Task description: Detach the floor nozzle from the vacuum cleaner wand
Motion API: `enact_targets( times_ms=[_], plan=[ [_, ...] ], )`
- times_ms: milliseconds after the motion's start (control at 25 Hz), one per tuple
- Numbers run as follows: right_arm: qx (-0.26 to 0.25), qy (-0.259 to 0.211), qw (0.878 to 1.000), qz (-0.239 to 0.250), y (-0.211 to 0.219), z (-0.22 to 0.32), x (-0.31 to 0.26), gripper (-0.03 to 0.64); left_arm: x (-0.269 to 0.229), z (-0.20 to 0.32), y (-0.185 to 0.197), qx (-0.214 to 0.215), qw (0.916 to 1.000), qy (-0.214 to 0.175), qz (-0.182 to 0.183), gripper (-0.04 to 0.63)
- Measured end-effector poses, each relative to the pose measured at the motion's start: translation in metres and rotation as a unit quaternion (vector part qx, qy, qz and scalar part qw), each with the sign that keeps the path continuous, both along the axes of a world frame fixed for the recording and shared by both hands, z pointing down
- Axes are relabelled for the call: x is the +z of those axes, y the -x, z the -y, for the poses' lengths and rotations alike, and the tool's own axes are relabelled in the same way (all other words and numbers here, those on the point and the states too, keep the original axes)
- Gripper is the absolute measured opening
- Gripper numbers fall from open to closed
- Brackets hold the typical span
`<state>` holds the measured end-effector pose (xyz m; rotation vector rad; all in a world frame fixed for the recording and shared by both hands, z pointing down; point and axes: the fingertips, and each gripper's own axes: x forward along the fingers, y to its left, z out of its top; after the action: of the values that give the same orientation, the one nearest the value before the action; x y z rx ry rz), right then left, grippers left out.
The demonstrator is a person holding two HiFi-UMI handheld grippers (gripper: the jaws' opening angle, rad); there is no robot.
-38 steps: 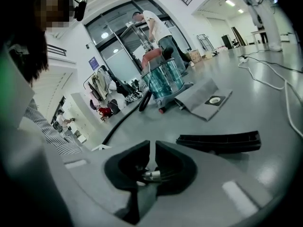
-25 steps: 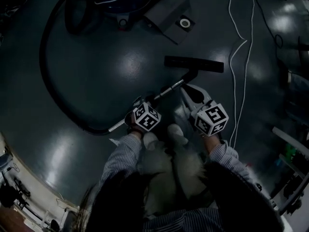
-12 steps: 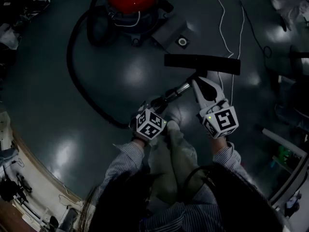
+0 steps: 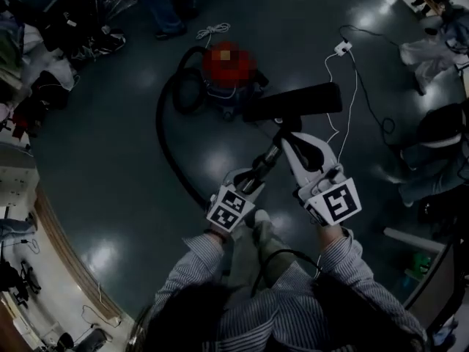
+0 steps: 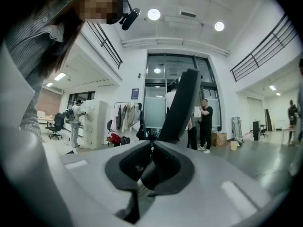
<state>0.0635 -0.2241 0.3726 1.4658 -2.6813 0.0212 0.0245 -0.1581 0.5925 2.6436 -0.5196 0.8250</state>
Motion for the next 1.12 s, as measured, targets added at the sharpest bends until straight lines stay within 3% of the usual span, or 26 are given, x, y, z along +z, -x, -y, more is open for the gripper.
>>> enact_targets(
  times_ms=[120,280,520,640,840,1040,1120],
  plan=[
    [-0.024,-0.036,0.999,-0.021,0.017,-0.021,-0.070,0.021,-0.066,-0.014,0.001,-0.016,0.9997,-0.012,-0.016,0.180],
    [-0.054,-0.085,0.995,-0.012,0.049,-0.035,-0.151,0.021,-0.139,-0.012,0.012,-0.046,0.9972,-0.049,-0.034,0.184],
    [-0.119,-0.138,0.983,0.021,0.066,-0.065,-0.217,0.021,-0.210,-0.016,0.020,-0.070,0.9904,-0.103,-0.061,0.192],
    [-0.166,-0.163,0.971,0.048,0.074,-0.076,-0.238,0.025,-0.233,-0.021,0.029,-0.085,0.9866,-0.122,-0.069,0.193],
    [-0.243,-0.122,0.955,0.115,0.103,-0.089,-0.252,0.085,-0.250,-0.031,0.062,-0.117,0.9808,-0.131,-0.084,0.193],
    [-0.279,-0.093,0.947,0.129,0.117,-0.100,-0.247,0.192,-0.241,-0.036,0.076,-0.141,0.9784,-0.135,-0.069,0.193],
    [-0.279,-0.082,0.947,0.135,0.123,-0.103,-0.242,0.201,-0.234,-0.042,0.081,-0.143,0.9791,-0.128,-0.067,0.193]
  ],
)
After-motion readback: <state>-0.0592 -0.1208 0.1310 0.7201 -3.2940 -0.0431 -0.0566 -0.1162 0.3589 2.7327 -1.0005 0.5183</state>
